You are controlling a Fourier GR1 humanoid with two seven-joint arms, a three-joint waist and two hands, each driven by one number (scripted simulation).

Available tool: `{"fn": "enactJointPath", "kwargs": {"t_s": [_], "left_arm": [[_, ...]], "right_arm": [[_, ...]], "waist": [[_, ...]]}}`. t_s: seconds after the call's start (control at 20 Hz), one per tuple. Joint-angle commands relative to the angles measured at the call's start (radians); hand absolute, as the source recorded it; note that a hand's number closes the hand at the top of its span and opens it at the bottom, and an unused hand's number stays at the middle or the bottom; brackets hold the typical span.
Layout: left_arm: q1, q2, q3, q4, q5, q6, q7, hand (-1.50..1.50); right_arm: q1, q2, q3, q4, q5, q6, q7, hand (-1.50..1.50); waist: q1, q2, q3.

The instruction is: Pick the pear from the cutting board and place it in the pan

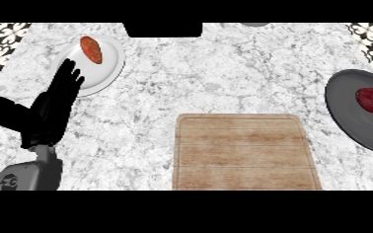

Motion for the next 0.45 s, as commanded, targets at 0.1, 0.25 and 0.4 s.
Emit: {"fn": "enactJointPath", "kwargs": {"t_s": [0.1,0.25,0.4], "left_arm": [[0.007,0.010,0.013,-0.002,0.000,0.000,0.003,0.00],[0.028,-0.020,-0.026,0.007,-0.026,-0.002,-0.041,0.00],[0.040,-0.023,-0.012,-0.010,-0.002,-0.006,-0.038,0.00]], "right_arm": [[0.147,-0.041,-0.020,0.000,-0.058,0.214,-0.164,-1.50],[0.166,0.001,-0.011,-0.003,-0.068,0.149,-0.176,-1.50],[0.186,0.010,0.010,-0.029,-0.075,0.151,-0.199,-1.50]], "waist": [[-0.004,-0.002,0.000],[0.004,0.000,0.001],[0.005,-0.001,0.001]]}}
